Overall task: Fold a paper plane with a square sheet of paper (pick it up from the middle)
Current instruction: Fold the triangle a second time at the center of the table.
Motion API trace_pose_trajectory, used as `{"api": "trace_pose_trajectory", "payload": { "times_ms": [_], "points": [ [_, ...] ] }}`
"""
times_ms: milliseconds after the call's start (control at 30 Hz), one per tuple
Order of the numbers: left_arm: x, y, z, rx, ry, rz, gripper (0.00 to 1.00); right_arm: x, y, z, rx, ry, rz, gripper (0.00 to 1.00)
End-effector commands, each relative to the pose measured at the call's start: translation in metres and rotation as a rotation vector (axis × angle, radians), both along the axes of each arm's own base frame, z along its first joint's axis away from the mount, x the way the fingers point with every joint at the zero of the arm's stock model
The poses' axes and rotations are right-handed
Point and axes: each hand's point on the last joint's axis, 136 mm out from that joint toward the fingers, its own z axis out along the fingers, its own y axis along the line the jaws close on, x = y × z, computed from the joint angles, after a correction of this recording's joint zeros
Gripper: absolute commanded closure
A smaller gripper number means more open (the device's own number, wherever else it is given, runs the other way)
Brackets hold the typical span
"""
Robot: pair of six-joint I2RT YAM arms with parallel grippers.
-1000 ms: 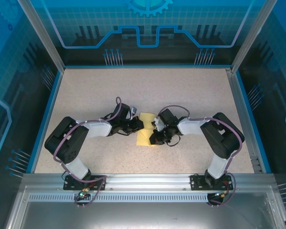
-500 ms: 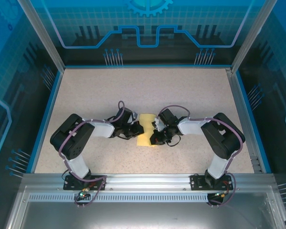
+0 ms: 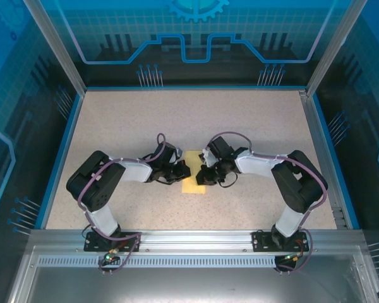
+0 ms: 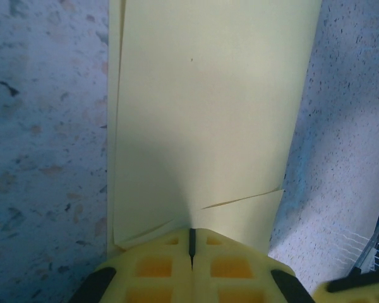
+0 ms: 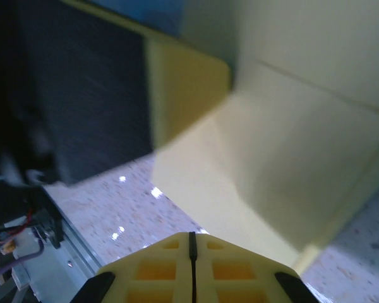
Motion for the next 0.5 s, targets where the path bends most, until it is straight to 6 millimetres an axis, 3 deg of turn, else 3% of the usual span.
{"api": "trace_pose_trajectory", "payload": {
  "times_ms": [0, 200, 467],
  "points": [
    [-0.006, 0.015, -0.029, 0.096, 0.047, 0.026, 0.95, 0.006, 0.007, 0.011, -0.002, -0.006, -0.007, 0.93],
    [-0.006, 0.014, -0.029, 0.085, 0.055, 0.029, 0.95, 0.010, 0.018, -0.004, -0.021, 0.019, 0.001, 0.93],
    [-0.007, 0.013, -0.029, 0.082, 0.056, 0.026, 0.95, 0.010, 0.016, -0.025, -0.054, 0.046, -0.020, 0.94]
  ]
}}
